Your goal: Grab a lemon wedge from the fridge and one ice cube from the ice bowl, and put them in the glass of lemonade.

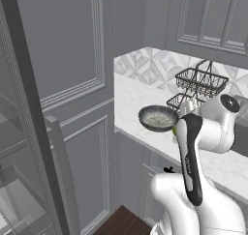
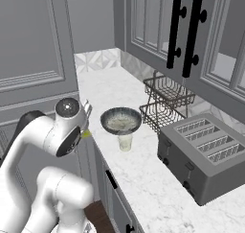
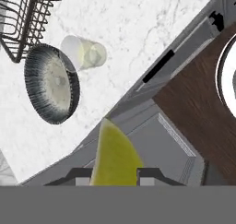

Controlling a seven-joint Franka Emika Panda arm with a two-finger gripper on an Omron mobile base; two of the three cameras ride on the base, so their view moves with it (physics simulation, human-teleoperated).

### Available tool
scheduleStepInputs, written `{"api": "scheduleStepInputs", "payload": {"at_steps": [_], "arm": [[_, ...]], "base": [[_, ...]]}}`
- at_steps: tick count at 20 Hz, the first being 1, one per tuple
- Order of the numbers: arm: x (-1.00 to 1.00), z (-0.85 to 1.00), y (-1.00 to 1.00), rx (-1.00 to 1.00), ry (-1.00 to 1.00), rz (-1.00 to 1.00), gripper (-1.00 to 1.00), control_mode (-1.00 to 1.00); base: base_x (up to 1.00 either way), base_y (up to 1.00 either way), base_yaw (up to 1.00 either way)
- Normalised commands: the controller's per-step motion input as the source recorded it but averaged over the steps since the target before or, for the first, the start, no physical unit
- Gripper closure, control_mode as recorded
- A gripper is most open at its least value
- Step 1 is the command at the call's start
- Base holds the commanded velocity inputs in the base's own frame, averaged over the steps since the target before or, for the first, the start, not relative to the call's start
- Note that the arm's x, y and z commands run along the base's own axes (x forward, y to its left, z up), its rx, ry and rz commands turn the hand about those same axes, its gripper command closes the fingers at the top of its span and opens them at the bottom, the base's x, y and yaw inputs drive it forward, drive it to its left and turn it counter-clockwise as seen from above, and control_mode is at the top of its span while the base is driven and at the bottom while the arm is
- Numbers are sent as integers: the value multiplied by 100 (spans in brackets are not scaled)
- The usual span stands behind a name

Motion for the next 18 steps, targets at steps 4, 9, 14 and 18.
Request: {"api": "scheduleStepInputs", "payload": {"at_steps": [4,9,14,18], "arm": [[24,0,0,44,0,-67,100,-100],[11,0,0,42,0,-71,100,-100],[12,0,-10,43,0,-71,100,-100],[16,0,-28,46,0,-54,100,-100]], "base": [[0,0,0],[0,0,0],[0,0,0],[0,0,0]]}}
